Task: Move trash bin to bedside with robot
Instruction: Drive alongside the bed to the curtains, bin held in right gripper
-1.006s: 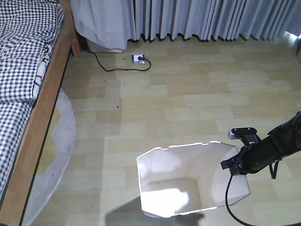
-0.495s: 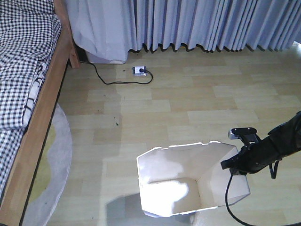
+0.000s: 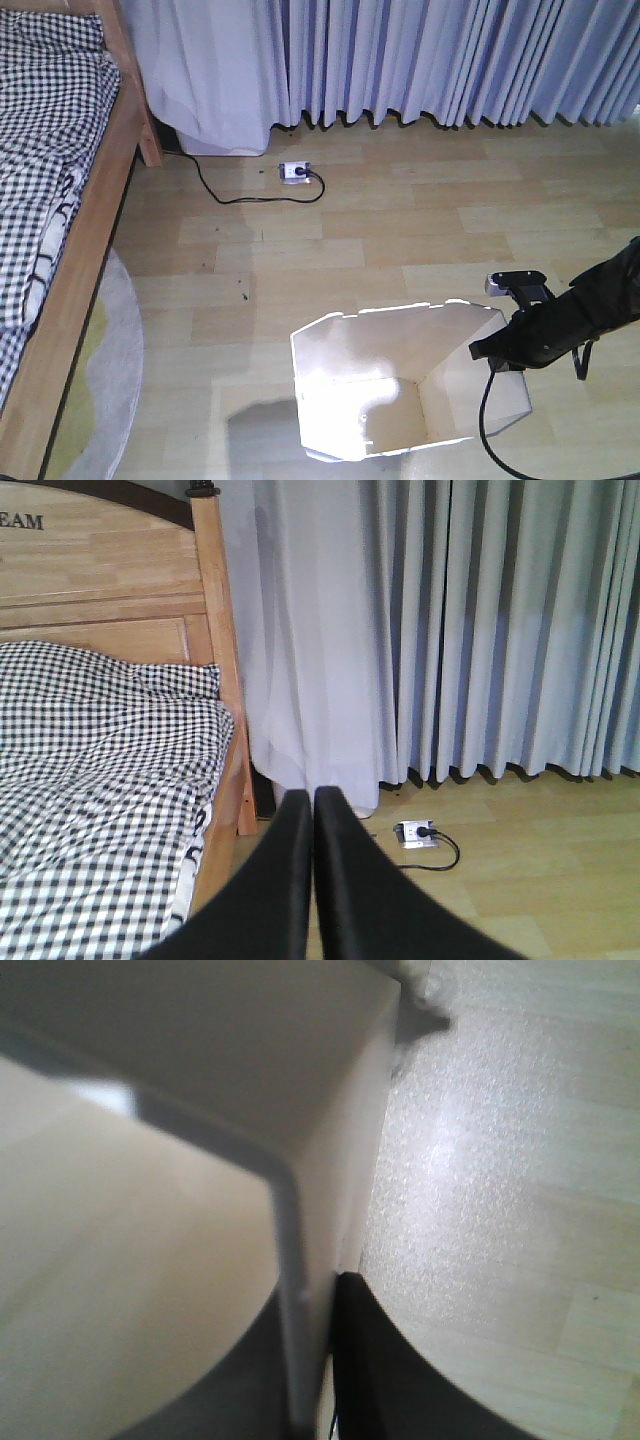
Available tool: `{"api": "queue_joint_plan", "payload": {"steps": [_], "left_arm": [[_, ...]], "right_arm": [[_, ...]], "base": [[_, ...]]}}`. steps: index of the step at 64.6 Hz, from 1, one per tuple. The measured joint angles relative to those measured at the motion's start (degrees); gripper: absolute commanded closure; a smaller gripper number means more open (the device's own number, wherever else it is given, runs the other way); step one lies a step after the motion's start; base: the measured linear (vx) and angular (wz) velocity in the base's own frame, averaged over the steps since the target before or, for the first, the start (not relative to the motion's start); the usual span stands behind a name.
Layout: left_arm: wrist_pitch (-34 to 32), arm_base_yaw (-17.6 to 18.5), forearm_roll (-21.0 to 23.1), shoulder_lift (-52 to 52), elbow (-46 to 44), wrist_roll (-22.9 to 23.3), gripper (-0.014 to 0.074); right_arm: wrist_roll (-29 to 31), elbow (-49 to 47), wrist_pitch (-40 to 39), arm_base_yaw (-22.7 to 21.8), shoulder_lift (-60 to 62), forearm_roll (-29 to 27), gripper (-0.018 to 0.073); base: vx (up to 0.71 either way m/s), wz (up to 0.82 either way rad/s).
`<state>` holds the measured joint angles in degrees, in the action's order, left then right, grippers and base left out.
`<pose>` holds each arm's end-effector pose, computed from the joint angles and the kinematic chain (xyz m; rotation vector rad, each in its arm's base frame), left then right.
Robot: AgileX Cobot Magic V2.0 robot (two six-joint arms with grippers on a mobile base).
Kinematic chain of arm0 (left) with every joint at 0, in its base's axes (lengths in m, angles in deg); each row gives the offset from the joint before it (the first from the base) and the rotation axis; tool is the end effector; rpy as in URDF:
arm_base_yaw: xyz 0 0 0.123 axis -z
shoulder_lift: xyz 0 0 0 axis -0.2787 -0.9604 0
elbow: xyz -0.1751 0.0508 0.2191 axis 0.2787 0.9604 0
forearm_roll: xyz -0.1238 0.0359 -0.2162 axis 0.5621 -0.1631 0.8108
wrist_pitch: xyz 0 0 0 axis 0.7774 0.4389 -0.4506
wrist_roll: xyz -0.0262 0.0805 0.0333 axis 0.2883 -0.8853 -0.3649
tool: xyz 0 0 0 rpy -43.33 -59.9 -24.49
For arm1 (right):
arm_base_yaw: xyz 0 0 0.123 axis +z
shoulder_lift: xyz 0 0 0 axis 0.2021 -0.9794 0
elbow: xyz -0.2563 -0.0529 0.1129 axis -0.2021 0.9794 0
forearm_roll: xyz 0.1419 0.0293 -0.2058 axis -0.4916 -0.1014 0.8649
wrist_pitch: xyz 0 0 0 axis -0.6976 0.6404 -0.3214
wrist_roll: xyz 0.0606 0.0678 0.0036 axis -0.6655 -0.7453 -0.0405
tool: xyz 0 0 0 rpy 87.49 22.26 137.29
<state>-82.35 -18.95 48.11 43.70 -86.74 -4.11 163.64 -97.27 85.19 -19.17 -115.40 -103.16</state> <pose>0.0558 0.0031 0.1936 -0.0558 1.6121 0.0288 0.2950 -0.0151 -0.0174 -0.2057 2.9891 0.3636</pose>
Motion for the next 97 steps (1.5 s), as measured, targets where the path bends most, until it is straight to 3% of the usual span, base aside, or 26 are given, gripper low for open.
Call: {"api": "queue_joint_plan", "payload": {"steps": [97], "left_arm": [[0.00, 0.00, 0.00, 0.00, 0.00, 0.00, 0.0603]], "right_arm": [[-0.05, 0.00, 0.00, 0.00, 0.00, 0.00, 0.0566]], "base": [[0.25, 0.02]]}}
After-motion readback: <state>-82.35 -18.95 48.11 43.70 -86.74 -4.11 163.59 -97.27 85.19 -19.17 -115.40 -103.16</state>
